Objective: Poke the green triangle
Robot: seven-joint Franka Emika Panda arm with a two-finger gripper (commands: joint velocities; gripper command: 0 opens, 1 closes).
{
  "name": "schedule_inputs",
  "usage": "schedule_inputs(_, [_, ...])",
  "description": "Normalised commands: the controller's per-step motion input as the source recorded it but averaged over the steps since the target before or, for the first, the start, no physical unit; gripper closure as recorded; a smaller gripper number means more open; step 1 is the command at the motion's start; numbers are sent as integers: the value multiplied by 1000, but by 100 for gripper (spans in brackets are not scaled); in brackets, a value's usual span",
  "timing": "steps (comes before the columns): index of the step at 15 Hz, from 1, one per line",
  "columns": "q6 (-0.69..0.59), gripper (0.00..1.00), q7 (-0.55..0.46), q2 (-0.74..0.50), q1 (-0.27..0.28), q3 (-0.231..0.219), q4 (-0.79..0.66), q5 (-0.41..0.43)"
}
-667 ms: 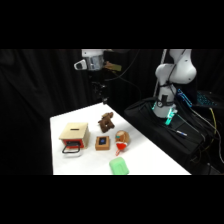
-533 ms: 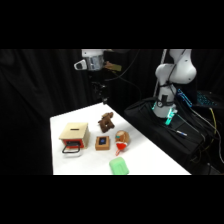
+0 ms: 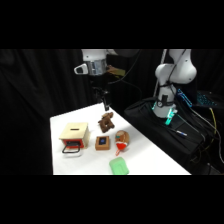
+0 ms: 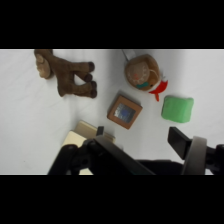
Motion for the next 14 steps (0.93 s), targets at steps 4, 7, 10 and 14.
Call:
schedule_inputs(4, [132,0,166,233,126,100,248,19])
schedule_inputs(7, [162,25,79,247,77,53,246,70])
schedule_inputs(10, [176,51,9,216,53,44,190,106])
schedule_inputs(14, [158,100,21,222,63,21,174,17])
